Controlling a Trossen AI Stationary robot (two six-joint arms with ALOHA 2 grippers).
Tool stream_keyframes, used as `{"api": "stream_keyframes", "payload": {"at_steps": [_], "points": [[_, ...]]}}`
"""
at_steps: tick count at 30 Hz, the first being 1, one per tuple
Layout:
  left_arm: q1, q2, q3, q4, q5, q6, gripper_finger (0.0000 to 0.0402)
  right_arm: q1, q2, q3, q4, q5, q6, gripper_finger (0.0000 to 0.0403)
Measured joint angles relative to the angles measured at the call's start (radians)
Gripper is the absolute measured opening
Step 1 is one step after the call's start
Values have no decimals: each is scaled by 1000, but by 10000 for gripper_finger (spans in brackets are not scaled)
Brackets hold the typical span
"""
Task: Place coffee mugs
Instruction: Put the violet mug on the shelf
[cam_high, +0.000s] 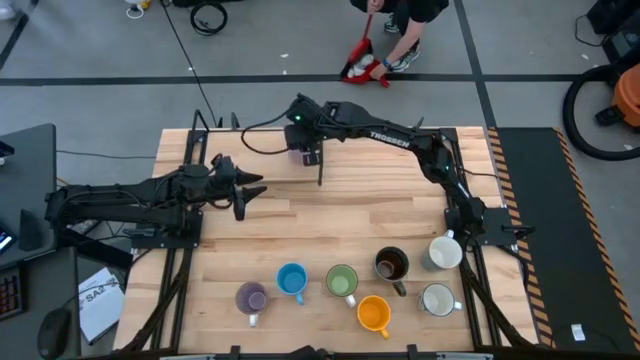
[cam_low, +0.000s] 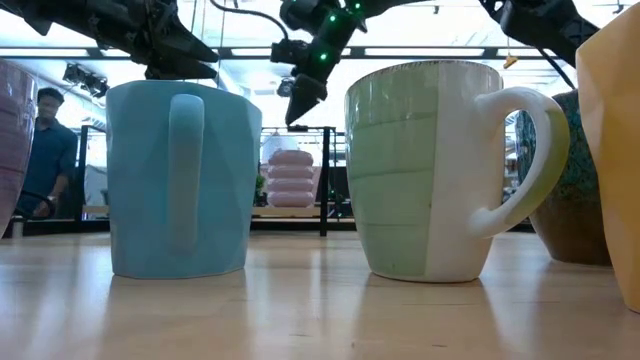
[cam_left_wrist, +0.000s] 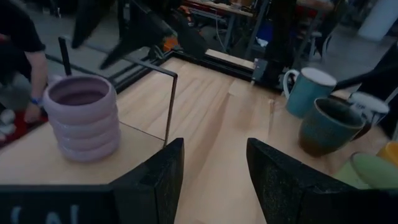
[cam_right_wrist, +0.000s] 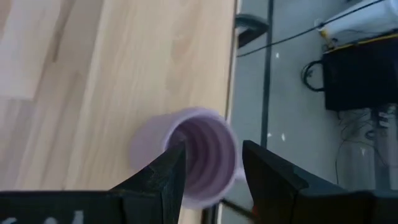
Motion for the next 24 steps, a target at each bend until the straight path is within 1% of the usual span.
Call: {"api": "stream_keyframes", "payload": {"at_steps": [4, 6, 9, 13, 16, 19, 22, 24], "points": [[3, 0, 0, 4, -1, 116, 181, 11, 4, -1, -33, -16, 41, 164], [3, 0, 0, 6, -2, 152, 181, 21, 8, 0, -35, -7, 62, 164], [3, 0, 0, 24, -9, 159, 181, 48, 13, -3, -67, 17, 71, 164], [3, 0, 0, 26, -10, 151, 181, 86, 14, -49, -39, -39, 71, 164], [3, 0, 0, 26, -11, 146, 181, 95, 11, -112, 1, -45, 71, 164], [3, 0, 0, 26, -12, 145, 181, 97, 16, -174, 16, 5, 72, 164], [2, 0, 0, 22, -11, 145, 181, 105, 13, -239, 78, 70, 53, 164], [2, 0, 0, 21, -11, 145, 181, 107, 14, -264, 80, 82, 51, 164]]}}
